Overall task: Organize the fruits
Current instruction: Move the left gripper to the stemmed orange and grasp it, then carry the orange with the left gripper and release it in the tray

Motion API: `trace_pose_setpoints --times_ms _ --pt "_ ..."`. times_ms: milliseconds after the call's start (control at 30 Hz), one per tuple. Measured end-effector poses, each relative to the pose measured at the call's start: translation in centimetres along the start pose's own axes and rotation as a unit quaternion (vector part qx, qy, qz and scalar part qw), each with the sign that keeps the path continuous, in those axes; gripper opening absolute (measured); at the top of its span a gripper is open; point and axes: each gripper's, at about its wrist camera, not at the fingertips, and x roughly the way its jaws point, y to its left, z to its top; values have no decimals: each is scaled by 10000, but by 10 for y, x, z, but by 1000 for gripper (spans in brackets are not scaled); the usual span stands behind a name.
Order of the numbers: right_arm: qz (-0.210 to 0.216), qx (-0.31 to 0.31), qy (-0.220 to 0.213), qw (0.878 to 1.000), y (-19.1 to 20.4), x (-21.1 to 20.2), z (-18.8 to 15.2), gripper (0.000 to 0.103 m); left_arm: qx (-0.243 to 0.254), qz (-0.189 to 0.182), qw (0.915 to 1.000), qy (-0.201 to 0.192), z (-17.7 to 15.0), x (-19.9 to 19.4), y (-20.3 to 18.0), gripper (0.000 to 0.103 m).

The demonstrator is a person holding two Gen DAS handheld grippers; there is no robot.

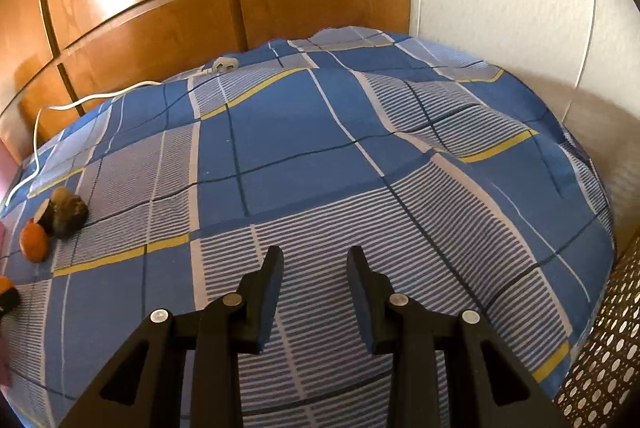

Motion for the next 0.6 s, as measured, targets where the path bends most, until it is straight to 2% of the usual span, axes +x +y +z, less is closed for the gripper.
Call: trace_pose_setpoints --times_ms 133,333,600 --pt "-54 -51 -90 9999 2 0 -2 37 -191 35 9993 -315 3 -24 11 40" --pt "-34 -50 -129 9999 4 1 -4 42 -787 153 9955 -503 7 -48 50 40" --pt "-30 -79 -130 9999 8 2 -4 49 -1889 399 9799 -499 5 -56 130 40"
